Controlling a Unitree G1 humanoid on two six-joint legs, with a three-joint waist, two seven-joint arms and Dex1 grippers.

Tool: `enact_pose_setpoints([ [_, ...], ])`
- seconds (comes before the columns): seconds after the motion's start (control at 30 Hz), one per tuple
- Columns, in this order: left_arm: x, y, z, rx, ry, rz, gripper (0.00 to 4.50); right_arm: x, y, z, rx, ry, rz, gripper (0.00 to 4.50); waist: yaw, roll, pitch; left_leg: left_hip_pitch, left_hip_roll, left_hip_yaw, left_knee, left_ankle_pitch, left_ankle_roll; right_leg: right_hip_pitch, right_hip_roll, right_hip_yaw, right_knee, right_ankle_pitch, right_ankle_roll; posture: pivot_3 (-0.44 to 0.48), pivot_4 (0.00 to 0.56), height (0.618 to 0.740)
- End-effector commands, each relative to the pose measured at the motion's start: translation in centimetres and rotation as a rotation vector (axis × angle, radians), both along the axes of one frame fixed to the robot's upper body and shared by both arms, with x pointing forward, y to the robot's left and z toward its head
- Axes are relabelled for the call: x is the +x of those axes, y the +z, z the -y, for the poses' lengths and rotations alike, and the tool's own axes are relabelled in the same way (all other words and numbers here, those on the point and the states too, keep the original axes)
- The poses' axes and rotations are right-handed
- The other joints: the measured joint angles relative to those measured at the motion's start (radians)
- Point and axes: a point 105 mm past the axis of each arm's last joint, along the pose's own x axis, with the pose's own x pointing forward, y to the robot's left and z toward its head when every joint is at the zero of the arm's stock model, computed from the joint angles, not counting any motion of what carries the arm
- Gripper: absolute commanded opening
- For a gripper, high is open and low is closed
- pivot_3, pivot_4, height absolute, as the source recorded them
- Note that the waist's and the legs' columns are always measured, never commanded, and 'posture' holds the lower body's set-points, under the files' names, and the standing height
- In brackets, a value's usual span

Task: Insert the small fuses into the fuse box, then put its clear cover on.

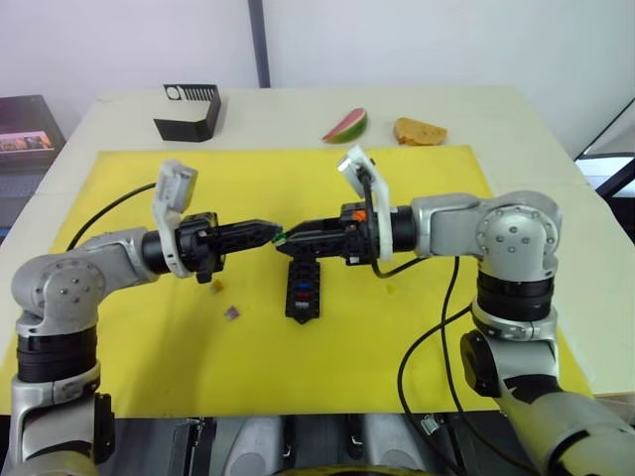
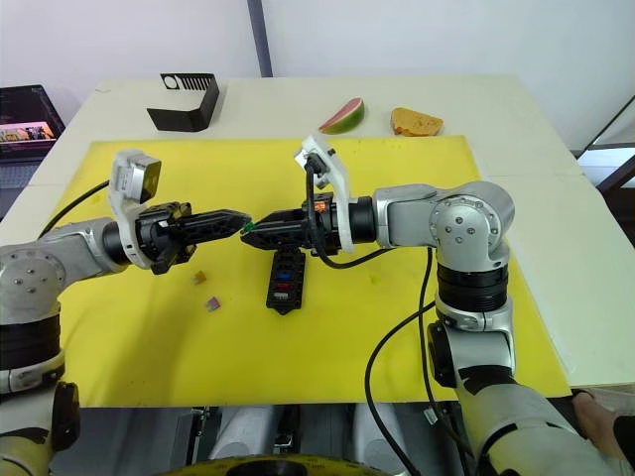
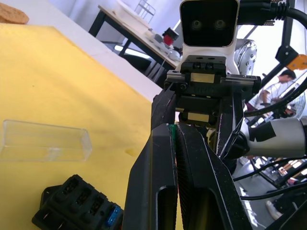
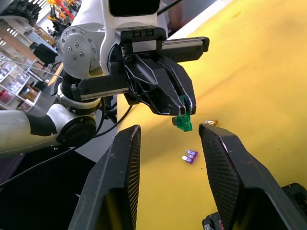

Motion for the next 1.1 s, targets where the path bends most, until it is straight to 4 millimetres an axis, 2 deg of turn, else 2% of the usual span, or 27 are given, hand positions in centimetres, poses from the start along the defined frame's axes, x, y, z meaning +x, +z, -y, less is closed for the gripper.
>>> enact_pose_setpoints([
  [0.03, -0.38, 0.73, 0.09, 0.002, -0.015, 0.044, 0.0, -0.55, 1.29, -0.27, 0.034, 0.031, 0.043, 2.0, 0.0, 0.0, 0.0, 0.0, 0.0, 0.0, 0.0, 0.0, 0.0, 0.0, 0.0, 0.0, 0.0, 0.0, 0.0, 0.0, 0.15, 0.74],
  [0.13, -0.36, 0.72, 0.08, 0.005, -0.015, 0.045, 0.0, -0.62, 1.29, -0.32, 0.034, 0.035, 0.044, 1.18, 0.0, 0.0, 0.0, 0.0, 0.0, 0.0, 0.0, 0.0, 0.0, 0.0, 0.0, 0.0, 0.0, 0.0, 0.0, 0.0, 0.15, 0.74],
  [0.17, -0.39, 0.68, 0.08, 0.007, -0.016, 0.044, 0.0, -0.64, 1.27, -0.34, 0.033, 0.035, 0.044, 0.74, 0.0, 0.0, 0.0, 0.0, 0.0, 0.0, 0.0, 0.0, 0.0, 0.0, 0.0, 0.0, 0.0, 0.0, 0.0, 0.0, 0.15, 0.74],
  [1.1, -0.35, 0.21, 0.2, 0.012, -0.013, 0.046, 0.0, -1.11, 1.42, -0.7, 0.032, 0.062, 0.043, 0.74, 0.0, 0.0, 0.0, 0.0, 0.0, 0.0, 0.0, 0.0, 0.0, 0.0, 0.0, 0.0, 0.0, 0.0, 0.0, 0.0, 0.15, 0.74],
])
